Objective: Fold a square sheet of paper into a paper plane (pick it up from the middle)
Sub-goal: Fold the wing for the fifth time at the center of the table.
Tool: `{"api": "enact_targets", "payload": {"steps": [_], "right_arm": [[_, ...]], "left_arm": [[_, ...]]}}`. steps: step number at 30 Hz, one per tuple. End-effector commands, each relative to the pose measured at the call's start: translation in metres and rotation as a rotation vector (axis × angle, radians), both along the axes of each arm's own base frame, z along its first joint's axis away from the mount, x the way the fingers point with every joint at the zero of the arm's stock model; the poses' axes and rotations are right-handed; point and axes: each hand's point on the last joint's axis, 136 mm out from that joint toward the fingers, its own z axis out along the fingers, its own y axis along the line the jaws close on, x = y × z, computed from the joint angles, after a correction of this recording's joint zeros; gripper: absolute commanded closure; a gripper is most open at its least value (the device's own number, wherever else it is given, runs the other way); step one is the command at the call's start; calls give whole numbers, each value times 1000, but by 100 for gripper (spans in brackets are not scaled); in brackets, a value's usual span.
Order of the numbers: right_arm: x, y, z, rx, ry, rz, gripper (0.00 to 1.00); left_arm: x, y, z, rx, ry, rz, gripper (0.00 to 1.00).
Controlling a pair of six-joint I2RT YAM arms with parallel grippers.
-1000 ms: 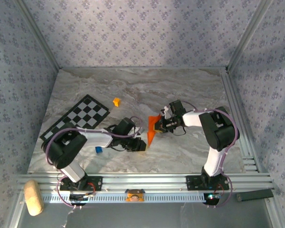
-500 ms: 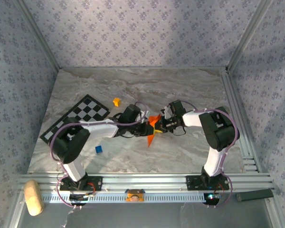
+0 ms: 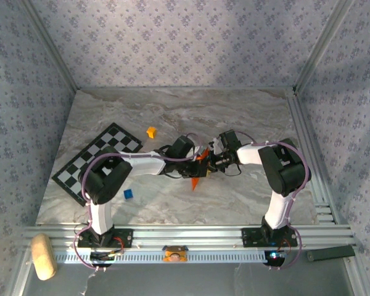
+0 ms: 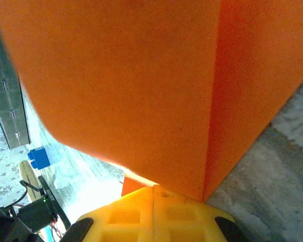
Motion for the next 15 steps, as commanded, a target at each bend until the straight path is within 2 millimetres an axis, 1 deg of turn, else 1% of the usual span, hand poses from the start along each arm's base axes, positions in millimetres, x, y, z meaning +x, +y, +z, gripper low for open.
{"api": "enact_targets", "payload": {"steps": [1, 5, 15], "right_arm": [[-14, -30, -39, -181, 79, -69, 95], [-16, -32, -41, -185, 83, -73, 95], [-15, -33, -41, -185, 83, -76, 95]], "left_arm": [[-4, 7, -18, 73, 10, -14, 98], [-8, 13, -26, 98, 18, -19, 99], [-11, 20, -32, 115, 26, -13, 100]]}}
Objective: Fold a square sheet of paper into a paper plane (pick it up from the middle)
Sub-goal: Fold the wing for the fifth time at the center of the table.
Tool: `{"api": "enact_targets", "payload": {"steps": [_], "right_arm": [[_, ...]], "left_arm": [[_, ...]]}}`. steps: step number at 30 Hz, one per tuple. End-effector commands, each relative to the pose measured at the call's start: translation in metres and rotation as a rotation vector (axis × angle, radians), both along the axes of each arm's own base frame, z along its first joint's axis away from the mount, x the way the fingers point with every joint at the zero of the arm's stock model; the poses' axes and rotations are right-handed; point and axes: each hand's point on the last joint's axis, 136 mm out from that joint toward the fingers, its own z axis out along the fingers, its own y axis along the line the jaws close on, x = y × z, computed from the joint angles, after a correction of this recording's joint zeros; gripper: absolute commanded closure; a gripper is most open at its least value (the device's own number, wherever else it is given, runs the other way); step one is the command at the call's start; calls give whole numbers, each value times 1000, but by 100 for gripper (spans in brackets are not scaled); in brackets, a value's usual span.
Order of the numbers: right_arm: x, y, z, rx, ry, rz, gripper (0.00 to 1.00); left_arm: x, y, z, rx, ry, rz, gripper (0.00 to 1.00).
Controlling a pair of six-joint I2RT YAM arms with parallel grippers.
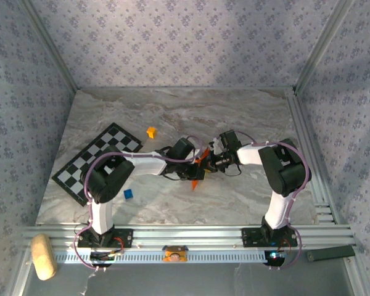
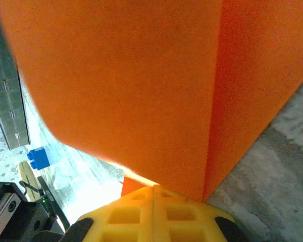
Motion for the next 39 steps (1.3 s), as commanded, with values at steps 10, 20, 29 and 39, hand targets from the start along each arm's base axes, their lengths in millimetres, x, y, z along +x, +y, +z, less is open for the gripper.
{"api": "enact_targets", "payload": {"steps": [10, 20, 29, 39], "right_arm": [[-16, -33, -42, -185, 92, -76, 95], [-17, -34, -43, -186, 96, -76, 95], [-16, -34, -45, -190, 99, -78, 95], [-16, -34, -44, -194, 97, -78, 95]], "left_arm": [[-5, 14, -5, 32, -3, 3, 100], [-21, 29, -26, 52, 51, 24, 100], [-47, 42, -34, 32, 120, 27, 100], [-80, 59, -38, 60, 184, -16, 100]]}}
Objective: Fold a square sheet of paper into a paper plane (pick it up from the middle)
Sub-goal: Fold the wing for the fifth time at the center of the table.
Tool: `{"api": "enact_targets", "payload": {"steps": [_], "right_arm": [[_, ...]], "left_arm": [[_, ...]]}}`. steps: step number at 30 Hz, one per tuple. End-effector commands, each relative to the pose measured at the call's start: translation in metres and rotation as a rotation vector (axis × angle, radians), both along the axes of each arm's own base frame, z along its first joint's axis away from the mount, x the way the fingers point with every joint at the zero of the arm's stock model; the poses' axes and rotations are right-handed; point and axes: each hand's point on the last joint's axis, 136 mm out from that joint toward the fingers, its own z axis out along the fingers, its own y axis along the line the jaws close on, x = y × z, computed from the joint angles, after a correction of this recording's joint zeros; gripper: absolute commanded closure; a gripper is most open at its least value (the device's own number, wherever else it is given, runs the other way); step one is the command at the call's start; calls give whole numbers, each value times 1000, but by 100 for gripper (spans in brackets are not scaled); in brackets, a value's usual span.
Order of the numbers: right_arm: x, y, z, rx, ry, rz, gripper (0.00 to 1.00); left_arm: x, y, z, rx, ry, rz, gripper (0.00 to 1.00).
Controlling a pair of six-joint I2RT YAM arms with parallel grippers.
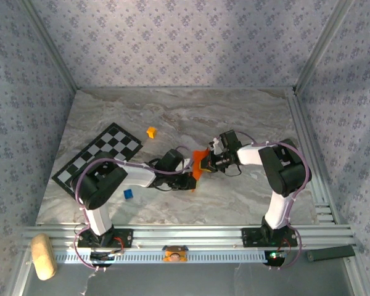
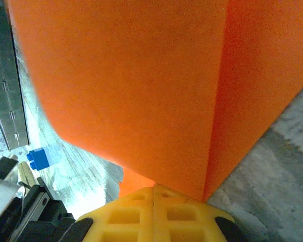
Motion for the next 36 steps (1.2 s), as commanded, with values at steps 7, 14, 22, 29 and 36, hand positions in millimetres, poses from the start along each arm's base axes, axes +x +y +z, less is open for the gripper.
{"api": "enact_targets", "payload": {"steps": [7, 14, 22, 29, 36], "right_arm": [[-16, -35, -42, -195, 97, -78, 95], [-17, -35, -40, -193, 98, -80, 95], [-14, -33, -37, -184, 91, -81, 95], [-14, -33, -36, -181, 91, -83, 95], [-15, -33, -36, -177, 91, -85, 95]], "left_arm": [[-52, 26, -14, 80, 147, -77, 100], [-17, 3, 56, -109, 2, -72, 100], [41, -1, 66, -97, -58, 52, 100], [51, -21, 44, -74, -4, 41, 100], [57, -26, 30, -46, 7, 51, 100]]}}
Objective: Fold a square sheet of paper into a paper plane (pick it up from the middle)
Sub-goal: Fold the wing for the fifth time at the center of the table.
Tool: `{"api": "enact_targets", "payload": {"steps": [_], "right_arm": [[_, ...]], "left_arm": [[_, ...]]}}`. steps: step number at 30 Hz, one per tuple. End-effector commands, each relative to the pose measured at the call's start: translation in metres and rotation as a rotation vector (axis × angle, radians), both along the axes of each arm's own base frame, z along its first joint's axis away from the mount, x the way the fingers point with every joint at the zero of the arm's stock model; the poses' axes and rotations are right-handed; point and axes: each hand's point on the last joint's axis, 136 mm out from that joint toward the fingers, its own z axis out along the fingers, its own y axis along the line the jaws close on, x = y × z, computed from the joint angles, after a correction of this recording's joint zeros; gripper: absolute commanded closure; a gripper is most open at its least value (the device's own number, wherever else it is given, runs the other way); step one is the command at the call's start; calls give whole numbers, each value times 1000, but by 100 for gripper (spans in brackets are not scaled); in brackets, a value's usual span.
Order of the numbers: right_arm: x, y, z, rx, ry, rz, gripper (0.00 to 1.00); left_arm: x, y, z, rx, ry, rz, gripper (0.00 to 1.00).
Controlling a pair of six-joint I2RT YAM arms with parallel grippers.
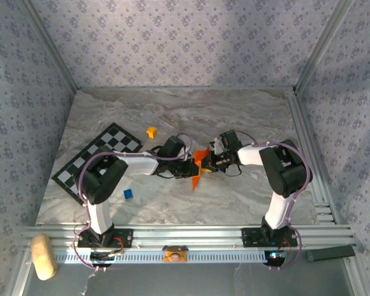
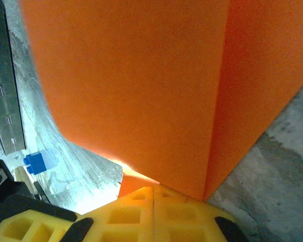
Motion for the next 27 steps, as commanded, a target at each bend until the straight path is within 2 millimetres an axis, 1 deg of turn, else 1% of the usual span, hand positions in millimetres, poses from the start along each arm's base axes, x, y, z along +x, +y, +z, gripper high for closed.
{"api": "enact_targets", "payload": {"steps": [1, 6, 10, 16, 18, 22, 24, 27], "right_arm": [[-17, -30, -37, -161, 102, -71, 95], [-17, -30, -37, -160, 100, -75, 95], [-16, -30, -36, -159, 99, -74, 95], [-16, -29, -36, -155, 101, -72, 95], [-15, -29, -34, -151, 96, -71, 95], [-11, -28, -25, -134, 73, -74, 94], [-6, -25, -14, -112, 46, -69, 93], [2, -22, 6, -75, -4, -70, 92]], "left_arm": [[6, -12, 3, -4, -9, -4, 100], [5, -15, -2, 33, -26, -4, 100], [-2, -12, -13, 77, -18, -25, 100], [-16, 13, -50, 233, 23, -27, 100], [-24, 21, -58, 260, 38, -29, 100], [-40, 32, -66, 266, 58, -40, 100], [-47, 35, -67, 256, 65, -50, 100], [-55, 41, -69, 251, 70, -68, 100]]}}
